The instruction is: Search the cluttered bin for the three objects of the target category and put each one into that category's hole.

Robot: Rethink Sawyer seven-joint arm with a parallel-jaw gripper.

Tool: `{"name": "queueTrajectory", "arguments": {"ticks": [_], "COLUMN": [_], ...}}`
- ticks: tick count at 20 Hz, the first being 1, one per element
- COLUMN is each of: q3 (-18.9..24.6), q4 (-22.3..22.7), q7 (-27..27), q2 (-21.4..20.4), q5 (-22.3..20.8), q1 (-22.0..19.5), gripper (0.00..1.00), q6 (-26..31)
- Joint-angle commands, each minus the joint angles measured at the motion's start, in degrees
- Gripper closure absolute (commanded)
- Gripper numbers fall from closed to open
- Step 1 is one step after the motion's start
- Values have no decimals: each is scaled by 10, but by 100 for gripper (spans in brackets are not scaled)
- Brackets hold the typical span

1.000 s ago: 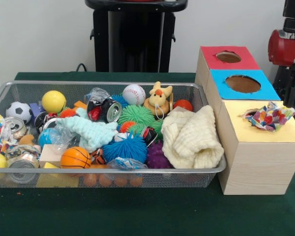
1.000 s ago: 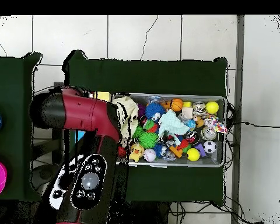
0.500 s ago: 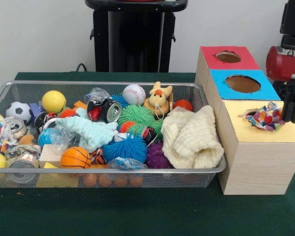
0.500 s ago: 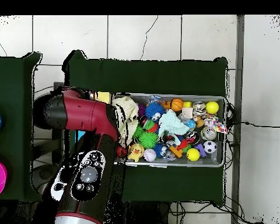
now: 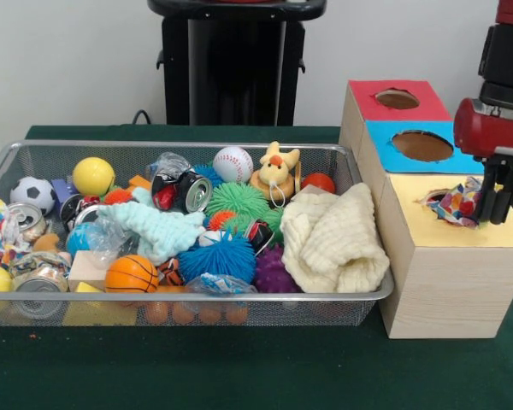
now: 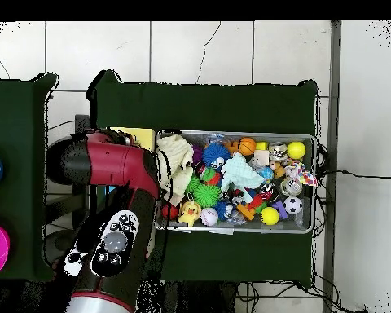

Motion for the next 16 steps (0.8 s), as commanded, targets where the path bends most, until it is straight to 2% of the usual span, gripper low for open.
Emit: {"name": "queueTrajectory", "arguments": {"ticks": [1, 8, 14, 16], "q3": [-3, -12, 5, 16], "q4": [-2, -18, -6, 7], "q7": [119, 101, 86, 74], "q2": [27, 37, 33, 30], "q5": [-20, -27, -27, -30], "q1": [-5, -16, -25, -28], "gripper": [100, 100, 100, 100], "q6": [111, 132, 101, 70]}}
